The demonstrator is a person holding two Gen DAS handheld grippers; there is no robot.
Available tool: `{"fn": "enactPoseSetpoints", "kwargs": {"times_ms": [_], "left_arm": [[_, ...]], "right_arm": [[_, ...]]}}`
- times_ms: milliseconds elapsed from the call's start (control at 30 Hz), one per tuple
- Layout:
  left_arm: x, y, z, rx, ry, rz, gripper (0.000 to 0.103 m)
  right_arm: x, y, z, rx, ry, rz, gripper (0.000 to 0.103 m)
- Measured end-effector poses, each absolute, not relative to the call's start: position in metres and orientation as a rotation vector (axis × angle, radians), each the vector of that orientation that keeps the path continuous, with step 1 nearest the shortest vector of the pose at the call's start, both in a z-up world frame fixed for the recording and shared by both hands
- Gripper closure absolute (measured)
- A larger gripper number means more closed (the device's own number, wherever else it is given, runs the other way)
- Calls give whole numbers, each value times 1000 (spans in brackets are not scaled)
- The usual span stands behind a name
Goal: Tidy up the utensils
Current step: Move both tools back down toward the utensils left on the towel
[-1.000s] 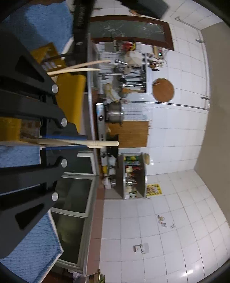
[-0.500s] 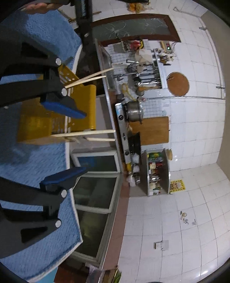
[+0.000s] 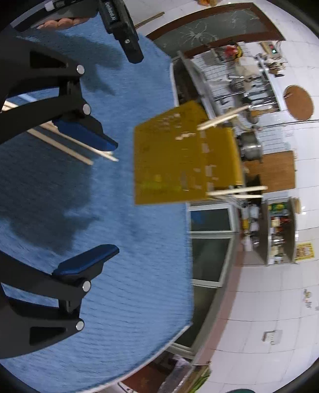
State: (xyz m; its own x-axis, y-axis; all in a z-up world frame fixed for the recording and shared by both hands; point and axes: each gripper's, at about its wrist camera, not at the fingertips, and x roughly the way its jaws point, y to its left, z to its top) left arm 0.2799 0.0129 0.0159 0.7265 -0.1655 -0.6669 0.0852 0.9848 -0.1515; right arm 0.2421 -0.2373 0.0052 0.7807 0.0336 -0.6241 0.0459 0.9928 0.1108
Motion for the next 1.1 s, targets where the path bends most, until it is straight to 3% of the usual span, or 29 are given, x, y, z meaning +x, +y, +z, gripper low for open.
{"fn": "enactPoseSetpoints", "kwargs": {"times_ms": [233,533,767,800,900,1100], "left_arm": [[271,26,-21,-130,804,-113,5],[277,24,-47,-85,895,-119,5],[272,19,-42,-18,847,-89,5],[271,19,-41,-16,844,-88,5],[270,22,-38,-27,832,-83,5],[272,22,-33,-45,838,-87,5]], "right_arm": [[240,-220,-35,161,772,-27,26],[252,-198,-45,130,825,-25,28],[262,-182,-53,91,880,-39,59],[262,-180,-53,80,880,-44,71],[263,-175,-49,58,895,-40,94],[271,-168,-49,58,923,-46,93]]}}
